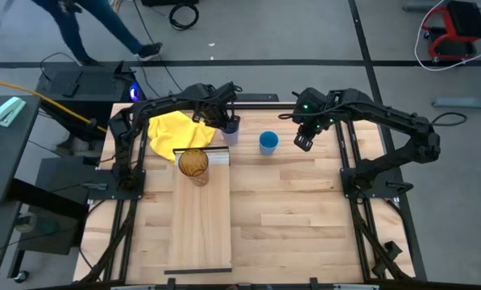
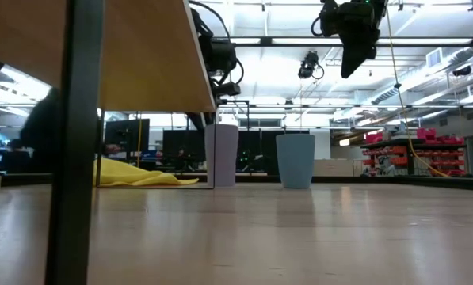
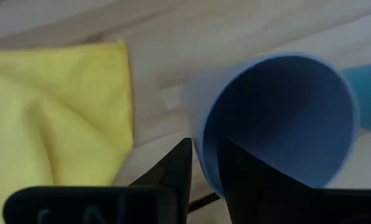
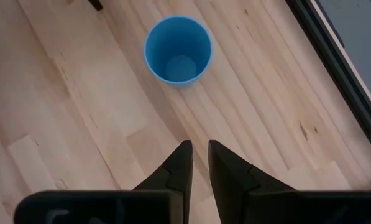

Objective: Stack small to large cups/mugs on shelf
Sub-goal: Put the purple cup on the shelf

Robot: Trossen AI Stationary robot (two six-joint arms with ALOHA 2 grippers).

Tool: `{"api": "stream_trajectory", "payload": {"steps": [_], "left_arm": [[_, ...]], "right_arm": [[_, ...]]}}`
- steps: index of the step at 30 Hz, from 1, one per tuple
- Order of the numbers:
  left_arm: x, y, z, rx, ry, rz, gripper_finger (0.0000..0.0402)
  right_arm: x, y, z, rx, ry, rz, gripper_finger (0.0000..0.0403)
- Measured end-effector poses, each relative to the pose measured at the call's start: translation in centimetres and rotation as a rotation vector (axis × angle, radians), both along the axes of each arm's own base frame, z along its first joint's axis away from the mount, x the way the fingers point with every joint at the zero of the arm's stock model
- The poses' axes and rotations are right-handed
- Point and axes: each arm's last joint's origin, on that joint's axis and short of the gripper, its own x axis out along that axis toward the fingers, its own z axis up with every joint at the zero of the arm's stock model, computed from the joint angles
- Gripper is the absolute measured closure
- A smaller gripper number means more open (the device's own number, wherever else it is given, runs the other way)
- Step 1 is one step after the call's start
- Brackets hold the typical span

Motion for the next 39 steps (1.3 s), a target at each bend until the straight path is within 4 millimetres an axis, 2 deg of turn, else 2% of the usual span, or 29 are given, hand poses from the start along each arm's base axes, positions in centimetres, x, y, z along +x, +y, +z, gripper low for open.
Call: {"api": "stream_trajectory", "payload": {"steps": [7, 13, 16, 18, 21, 25, 34, 36, 39], "left_arm": [[0.1, 0.1, 0.1, 0.005, -0.021, 0.016, 0.0328], [0.2, 0.1, 0.1, 0.009, -0.029, 0.017, 0.0363], [0.4, 0.1, 1.0, 0.019, -0.042, 0.002, 0.0388], [0.7, 0.2, 1.9, 0.040, -0.072, -0.014, 0.0391], [1.0, 0.2, 3.7, 0.060, -0.102, -0.022, 0.0385], [1.1, 0.1, 7.3, 0.106, -0.148, -0.071, 0.0391], [-0.1, -2.5, 17.5, 0.243, -0.330, -0.174, 0.0392], [-0.5, -3.4, 18.9, 0.265, -0.372, -0.192, 0.0392], [-1.5, -4.8, 19.8, 0.259, -0.391, -0.194, 0.0392]], "right_arm": [[0.0, 0.0, 0.0, 0.001, -0.001, -0.003, 0.0345], [0.0, 0.0, 0.0, 0.000, -0.003, -0.004, 0.0345], [0.1, 0.0, 0.0, -0.004, -0.012, -0.003, 0.0345], [0.1, -0.1, 0.1, -0.005, -0.016, -0.004, 0.0345], [0.2, -0.1, 0.1, -0.006, -0.019, -0.004, 0.0345], [0.2, -0.1, 0.1, -0.006, -0.020, -0.004, 0.0345], [0.2, -0.1, 0.1, -0.014, -0.022, 0.009, 0.0345], [0.2, -0.1, 0.1, -0.017, -0.021, 0.016, 0.0345], [0.2, -0.2, 0.1, -0.020, -0.020, 0.021, 0.0345]]}}
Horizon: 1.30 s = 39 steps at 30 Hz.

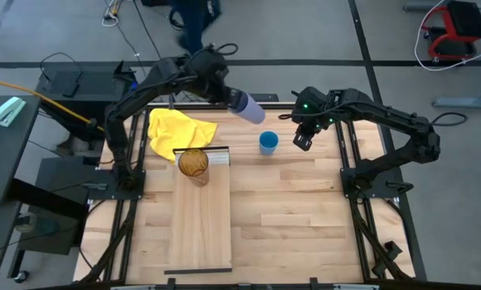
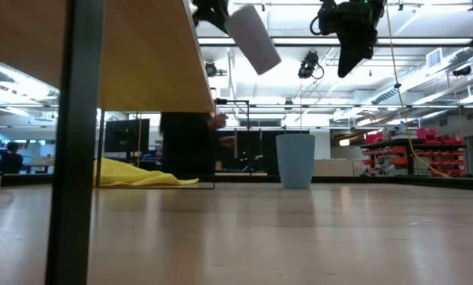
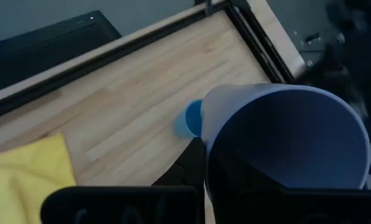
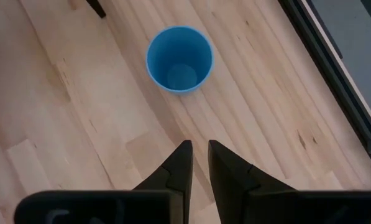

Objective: Stack small to large cups/mugs on shelf
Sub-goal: Put the purple cup on the shelf

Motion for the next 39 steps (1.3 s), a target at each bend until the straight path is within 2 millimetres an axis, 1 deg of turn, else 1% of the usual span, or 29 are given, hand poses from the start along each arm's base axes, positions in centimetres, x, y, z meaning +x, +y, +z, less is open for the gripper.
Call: {"api": "stream_trajectory", "payload": {"steps": [2, 4, 8, 15, 18, 21, 25, 30, 32, 34, 39], "left_arm": [[-0.5, -0.9, 0.4, -0.007, 0.009, -0.019, 0.0392], [-0.6, -1.9, 0.7, -0.018, 0.028, -0.044, 0.0392], [-0.3, -4.2, 1.7, -0.044, -0.032, -0.142, 0.0392], [0.3, -9.5, 2.6, -0.162, -0.105, -0.355, 0.0392], [0.0, -12.0, 3.1, -0.230, -0.127, -0.453, 0.0392], [-0.5, -14.4, 3.4, -0.289, -0.119, -0.496, 0.0392], [-2.3, -17.1, 3.6, -0.374, -0.032, -0.494, 0.0392], [-4.4, -19.8, 3.0, -0.441, 0.129, -0.389, 0.0392], [-4.5, -20.6, 3.1, -0.443, 0.121, -0.366, 0.0392], [-5.2, -21.4, 3.4, -0.425, 0.117, -0.352, 0.0392], [-5.8, -22.5, 3.5, -0.357, 0.099, -0.294, 0.0392]], "right_arm": [[0.0, 0.0, 0.0, -0.004, 0.001, 0.005, 0.0345], [0.0, -0.2, 0.0, -0.011, 0.001, 0.003, 0.0345], [-0.3, -0.7, 0.0, -0.015, 0.002, -0.018, 0.0345], [-0.9, -1.6, 0.2, -0.019, -0.004, -0.065, 0.0345], [-1.1, -1.8, 0.2, -0.019, -0.004, -0.079, 0.0345], [-1.2, -2.0, 0.2, -0.019, -0.005, -0.088, 0.0345], [-1.2, -2.1, 0.2, -0.015, -0.009, -0.106, 0.0345], [-1.0, -2.2, 0.3, -0.022, -0.029, -0.110, 0.0345], [-1.0, -2.3, 0.3, -0.027, -0.039, -0.110, 0.0345], [-0.9, -2.3, 0.4, -0.031, -0.049, -0.110, 0.0345], [-0.8, -2.3, 0.4, -0.036, -0.059, -0.110, 0.0345]]}}
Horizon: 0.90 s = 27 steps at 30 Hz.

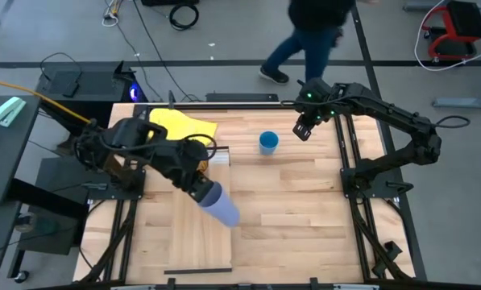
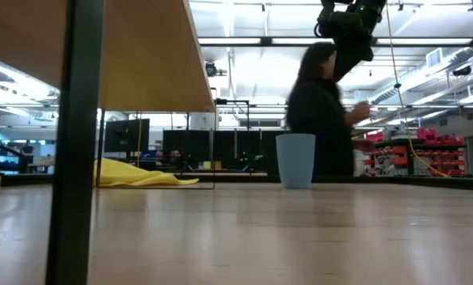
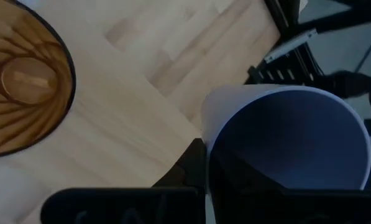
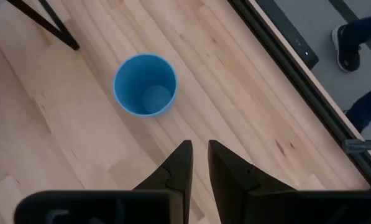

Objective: Stack small to large cups/mugs on shelf
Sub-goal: Put the purple cup on the shelf

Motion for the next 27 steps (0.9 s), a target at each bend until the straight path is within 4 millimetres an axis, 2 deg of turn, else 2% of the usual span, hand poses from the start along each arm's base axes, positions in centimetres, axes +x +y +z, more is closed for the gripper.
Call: {"api": "stream_trajectory", "payload": {"steps": [10, 20, 27], "left_arm": [[-0.4, -2.1, -0.2, 0.027, -0.002, 0.028, 0.0392], [0.0, -5.7, -5.4, 0.041, 0.231, 0.081, 0.0392], [-0.5, -5.7, -5.1, 0.094, 0.174, 0.201, 0.0392]], "right_arm": [[0.0, 0.1, 0.0, 0.001, 0.001, 0.003, 0.0345], [0.1, 0.0, 0.0, -0.006, -0.009, 0.005, 0.0345], [0.2, 0.0, 0.1, -0.009, -0.013, 0.006, 0.0345]]}}
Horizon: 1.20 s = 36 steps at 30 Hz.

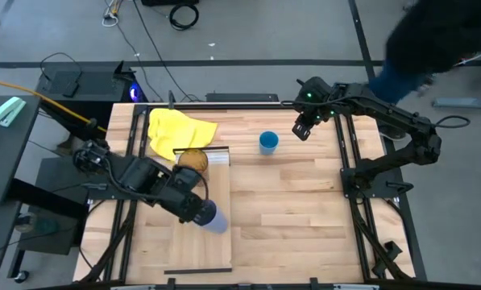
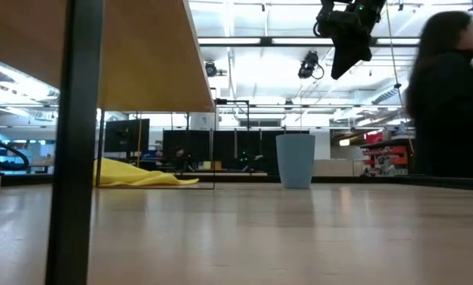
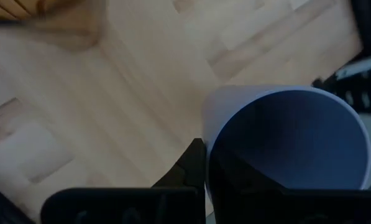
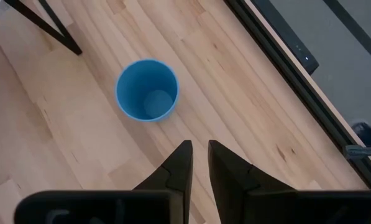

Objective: Stack small to large cups/mugs on shelf
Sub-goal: Put the purple cup on the shelf

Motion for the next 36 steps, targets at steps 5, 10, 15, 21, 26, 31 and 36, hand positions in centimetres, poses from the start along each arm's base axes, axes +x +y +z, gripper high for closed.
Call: {"api": "stream_trajectory", "payload": {"steps": [5, 10, 15, 21, 26, 31, 36], "left_arm": [[0.0, 0.4, -0.2, 0.009, 0.004, 0.024, 0.0392], [-0.1, 0.6, -1.0, 0.013, 0.039, 0.042, 0.0392], [-0.4, 1.0, -1.9, 0.003, 0.073, 0.117, 0.0392], [-1.2, 1.3, -2.8, -0.003, 0.108, 0.180, 0.0392], [-1.8, 1.6, -3.0, -0.013, 0.116, 0.214, 0.0392], [-2.1, 1.7, -2.9, -0.022, 0.114, 0.223, 0.0392], [-2.4, 1.3, -2.9, -0.048, 0.125, 0.213, 0.0392]], "right_arm": [[0.0, 0.0, 0.0, 0.002, -0.003, -0.006, 0.0345], [0.1, -0.1, 0.1, -0.003, -0.013, -0.007, 0.0345], [0.4, 0.0, 0.2, -0.012, -0.035, 0.002, 0.0345], [1.2, 1.0, 0.3, -0.024, -0.057, 0.062, 0.0345], [2.1, 2.0, 0.3, -0.032, -0.075, 0.116, 0.0345], [2.7, 2.6, 0.2, -0.042, -0.089, 0.154, 0.0345], [3.1, 2.8, 0.1, -0.044, -0.086, 0.175, 0.0345]]}}
